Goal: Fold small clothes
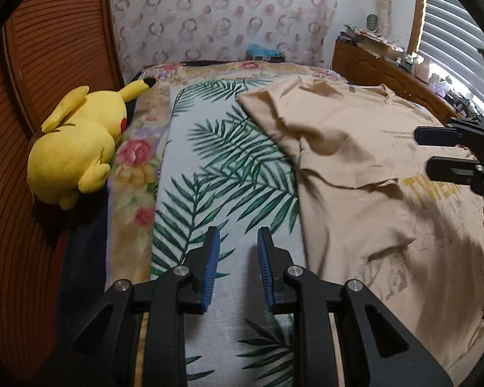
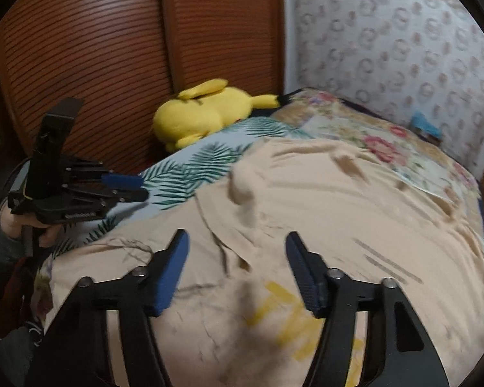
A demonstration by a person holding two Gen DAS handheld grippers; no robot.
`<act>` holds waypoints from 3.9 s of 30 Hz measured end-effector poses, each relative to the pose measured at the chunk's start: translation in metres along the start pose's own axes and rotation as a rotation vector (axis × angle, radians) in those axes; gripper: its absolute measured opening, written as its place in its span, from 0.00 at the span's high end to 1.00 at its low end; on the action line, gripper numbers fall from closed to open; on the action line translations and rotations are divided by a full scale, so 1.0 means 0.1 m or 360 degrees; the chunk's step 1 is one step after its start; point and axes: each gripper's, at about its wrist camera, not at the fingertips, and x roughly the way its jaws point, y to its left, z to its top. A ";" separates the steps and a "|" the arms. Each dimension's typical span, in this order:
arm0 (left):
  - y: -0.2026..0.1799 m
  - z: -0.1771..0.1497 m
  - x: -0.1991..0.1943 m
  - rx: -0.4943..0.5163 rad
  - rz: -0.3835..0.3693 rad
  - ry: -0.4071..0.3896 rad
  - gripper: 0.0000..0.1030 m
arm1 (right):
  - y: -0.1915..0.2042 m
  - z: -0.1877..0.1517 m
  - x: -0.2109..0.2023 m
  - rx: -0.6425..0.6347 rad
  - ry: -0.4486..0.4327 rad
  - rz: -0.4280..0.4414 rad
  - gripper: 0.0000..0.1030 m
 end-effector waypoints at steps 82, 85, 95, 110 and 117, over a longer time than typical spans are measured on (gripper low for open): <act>0.03 0.00 0.03 0.0013 0.0003 -0.0028 0.41 | -0.95 -0.06 0.06 0.0282 0.0104 -0.0393 0.50; 0.03 0.00 0.03 0.0012 0.0004 -0.0028 0.41 | -1.00 -0.29 -0.17 0.0293 0.0119 -0.0383 0.48; 0.03 0.00 0.03 0.0014 0.0003 -0.0028 0.40 | -1.30 -1.21 -0.98 0.0405 0.0172 -0.0581 0.48; -0.26 0.09 -0.16 0.0023 -0.0047 -0.0131 0.40 | -1.48 -1.72 -1.21 0.0530 0.0193 -0.0663 0.31; -0.97 0.29 -0.08 0.0174 -0.0194 -0.0124 0.40 | -1.48 -1.72 -1.20 0.0518 0.0218 -0.0641 0.21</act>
